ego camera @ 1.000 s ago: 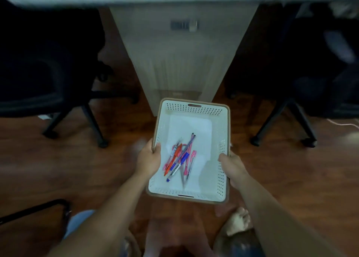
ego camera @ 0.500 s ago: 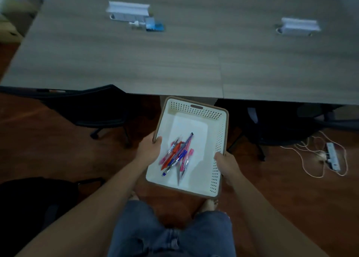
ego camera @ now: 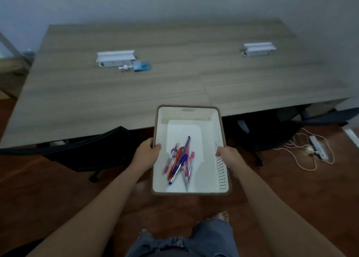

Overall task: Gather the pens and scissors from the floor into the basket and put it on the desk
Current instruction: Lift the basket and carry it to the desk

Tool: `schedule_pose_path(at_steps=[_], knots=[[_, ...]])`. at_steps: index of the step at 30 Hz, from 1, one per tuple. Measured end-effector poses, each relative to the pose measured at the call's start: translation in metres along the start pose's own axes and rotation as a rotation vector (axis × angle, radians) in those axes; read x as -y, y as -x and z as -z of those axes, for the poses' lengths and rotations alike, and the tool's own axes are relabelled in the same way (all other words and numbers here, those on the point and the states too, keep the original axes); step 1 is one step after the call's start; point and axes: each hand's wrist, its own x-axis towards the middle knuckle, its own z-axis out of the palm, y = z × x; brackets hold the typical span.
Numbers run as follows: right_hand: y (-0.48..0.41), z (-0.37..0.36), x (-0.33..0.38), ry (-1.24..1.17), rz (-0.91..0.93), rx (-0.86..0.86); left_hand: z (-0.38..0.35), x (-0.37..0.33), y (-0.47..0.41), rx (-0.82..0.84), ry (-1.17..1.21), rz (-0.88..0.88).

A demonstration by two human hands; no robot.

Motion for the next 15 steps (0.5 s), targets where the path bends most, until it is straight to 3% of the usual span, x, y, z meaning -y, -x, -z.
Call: schedule_pose_path(at_steps=[7, 11, 15], knots=[[-0.041, 0.004, 0.065, 0.065, 0.049, 0.091, 0.040, -0.046, -0.075, -0.074, 0.110, 0.006], [-0.082, 0.019, 0.106, 0.218, 0.127, 0.217, 0.054, -0.065, -0.125, -0.229, 0.170, -0.055], [-0.119, 0.035, 0.148, 0.367, 0.179, 0.287, 0.065, -0.093, -0.150, -0.288, -0.001, -0.146]])
